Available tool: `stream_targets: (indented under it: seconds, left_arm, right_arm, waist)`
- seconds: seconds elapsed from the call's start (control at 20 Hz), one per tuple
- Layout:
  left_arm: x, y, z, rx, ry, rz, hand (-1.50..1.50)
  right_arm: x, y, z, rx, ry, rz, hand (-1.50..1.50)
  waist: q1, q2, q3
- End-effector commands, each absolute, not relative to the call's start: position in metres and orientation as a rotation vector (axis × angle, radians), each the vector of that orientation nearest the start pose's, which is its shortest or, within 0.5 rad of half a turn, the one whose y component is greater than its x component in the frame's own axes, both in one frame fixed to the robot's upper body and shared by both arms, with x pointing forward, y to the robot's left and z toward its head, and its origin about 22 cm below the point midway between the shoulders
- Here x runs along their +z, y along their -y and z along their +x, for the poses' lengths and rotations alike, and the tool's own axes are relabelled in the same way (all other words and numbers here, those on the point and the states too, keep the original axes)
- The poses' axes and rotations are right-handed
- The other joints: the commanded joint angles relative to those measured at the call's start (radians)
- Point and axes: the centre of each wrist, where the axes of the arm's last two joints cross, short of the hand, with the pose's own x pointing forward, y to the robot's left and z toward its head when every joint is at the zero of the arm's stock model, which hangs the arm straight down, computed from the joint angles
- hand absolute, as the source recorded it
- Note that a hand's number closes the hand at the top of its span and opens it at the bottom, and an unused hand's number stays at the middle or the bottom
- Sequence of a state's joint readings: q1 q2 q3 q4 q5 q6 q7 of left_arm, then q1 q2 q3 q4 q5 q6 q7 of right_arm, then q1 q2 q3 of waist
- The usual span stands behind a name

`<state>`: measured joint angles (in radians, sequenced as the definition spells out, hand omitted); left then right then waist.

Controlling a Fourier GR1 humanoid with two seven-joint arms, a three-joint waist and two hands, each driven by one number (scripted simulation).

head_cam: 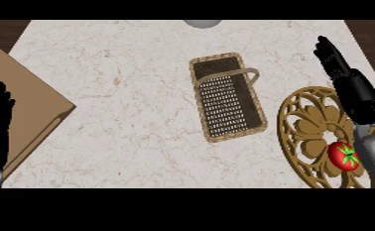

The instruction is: Pick the tomato from the placemat and place it in the basket

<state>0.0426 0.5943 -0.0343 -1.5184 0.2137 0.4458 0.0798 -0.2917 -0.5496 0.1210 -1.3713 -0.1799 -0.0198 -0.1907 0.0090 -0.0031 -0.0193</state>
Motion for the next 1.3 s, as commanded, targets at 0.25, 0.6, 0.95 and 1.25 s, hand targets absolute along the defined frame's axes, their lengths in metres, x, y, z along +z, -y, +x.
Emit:
stream_targets:
  seconds: [0.25, 0.6, 0.95, 1.25]
  left_arm:
    - [0.042, -0.279, 0.241, 0.12, 1.692, 0.274, 0.0]
    - [0.036, -0.251, 0.237, 0.096, 1.68, 0.135, 0.0]
    - [0.031, -0.255, 0.23, 0.085, 1.659, 0.15, 0.0]
    - [0.037, -0.244, 0.228, 0.088, 1.661, 0.143, 0.0]
  right_arm:
    - [0.09, 0.393, 0.257, 0.344, 1.853, 0.108, 1.5]
    - [0.064, 0.327, 0.176, 0.494, 1.893, -0.028, -1.5]
    - [0.134, 0.364, 0.169, 0.556, 1.711, -0.721, -1.5]
    - [0.211, 0.379, 0.162, 0.886, 1.359, -0.951, -1.5]
  waist:
    - [-0.103, -0.017, 0.019]
    - [-0.059, -0.006, 0.018]
    - [-0.067, -0.009, 0.012]
    - [-0.067, -0.01, 0.013]
